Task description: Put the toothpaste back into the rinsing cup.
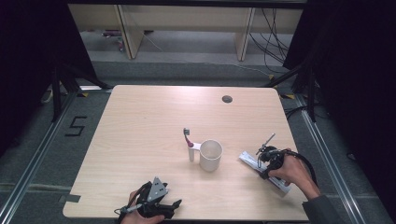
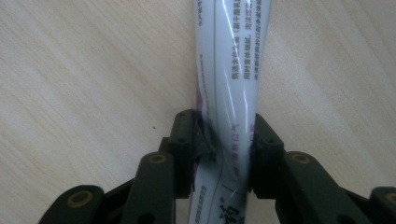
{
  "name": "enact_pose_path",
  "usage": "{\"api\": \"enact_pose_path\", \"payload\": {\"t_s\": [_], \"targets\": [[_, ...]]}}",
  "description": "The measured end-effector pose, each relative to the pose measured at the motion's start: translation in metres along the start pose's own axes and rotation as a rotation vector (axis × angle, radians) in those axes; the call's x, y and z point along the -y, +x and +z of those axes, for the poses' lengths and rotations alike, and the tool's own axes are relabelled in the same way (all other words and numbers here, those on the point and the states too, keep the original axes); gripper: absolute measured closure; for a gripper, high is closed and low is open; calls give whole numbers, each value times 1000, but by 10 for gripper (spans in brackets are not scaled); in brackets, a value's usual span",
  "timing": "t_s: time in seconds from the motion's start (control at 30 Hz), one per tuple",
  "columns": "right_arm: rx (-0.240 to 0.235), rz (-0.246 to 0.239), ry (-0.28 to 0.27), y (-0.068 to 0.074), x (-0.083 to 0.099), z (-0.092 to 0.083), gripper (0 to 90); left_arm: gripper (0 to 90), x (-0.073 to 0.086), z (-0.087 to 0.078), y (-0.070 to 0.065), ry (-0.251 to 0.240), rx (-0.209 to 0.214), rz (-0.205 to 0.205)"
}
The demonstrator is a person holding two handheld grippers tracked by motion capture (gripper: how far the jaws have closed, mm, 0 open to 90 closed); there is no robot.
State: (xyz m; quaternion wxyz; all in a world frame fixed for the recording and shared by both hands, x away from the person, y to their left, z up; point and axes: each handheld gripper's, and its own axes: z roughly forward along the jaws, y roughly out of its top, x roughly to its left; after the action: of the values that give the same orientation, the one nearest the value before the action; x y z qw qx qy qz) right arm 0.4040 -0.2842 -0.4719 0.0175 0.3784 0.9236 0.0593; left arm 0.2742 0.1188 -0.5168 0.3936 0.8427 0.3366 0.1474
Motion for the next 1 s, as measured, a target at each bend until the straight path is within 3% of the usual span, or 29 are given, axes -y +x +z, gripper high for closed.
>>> {"api": "enact_pose_path", "payload": {"t_s": [0.03,0.17,0.2,0.27,0.33,0.37,0.4,0.43,0.57,0.63,0.67,0.77,0.83,0.87,0.9,0.97,1.0], "targets": [[11,-21,6,-1,0,0,676,232,0,0,0,-1,0,-2],[0,-13,13,1,-2,1,700,231,0,0,0,-3,-2,-2],[15,-50,21,-2,-3,0,719,231,0,0,0,-5,-3,-7],[-5,-19,27,1,-4,0,730,232,0,0,0,0,0,2],[26,-47,43,1,-5,1,737,232,0,0,0,1,1,3],[23,-36,44,2,-6,1,738,232,0,0,0,-1,-1,-1],[20,-62,49,3,-7,0,740,232,0,1,-1,-15,6,-20],[33,-71,55,3,-7,1,741,232,0,0,0,1,-1,1],[34,-120,79,1,-10,1,747,236,-1,0,0,-1,-3,-1],[43,-96,76,4,-10,1,748,236,-1,0,-1,0,0,-1],[44,-141,75,2,-10,2,749,236,0,0,-1,-1,3,-1],[47,-115,80,5,-11,2,750,236,-1,1,-1,-5,4,-7],[47,-122,81,4,-11,1,751,236,0,0,-1,1,2,2],[49,-147,86,3,-11,1,752,236,0,1,-2,-16,11,-17],[50,-137,84,3,-10,1,753,236,-1,0,0,-3,-2,-2],[53,-128,89,5,-10,0,755,236,-1,1,-2,-17,9,-21],[57,-139,84,4,-10,0,756,236,-1,0,0,1,2,0]]}}
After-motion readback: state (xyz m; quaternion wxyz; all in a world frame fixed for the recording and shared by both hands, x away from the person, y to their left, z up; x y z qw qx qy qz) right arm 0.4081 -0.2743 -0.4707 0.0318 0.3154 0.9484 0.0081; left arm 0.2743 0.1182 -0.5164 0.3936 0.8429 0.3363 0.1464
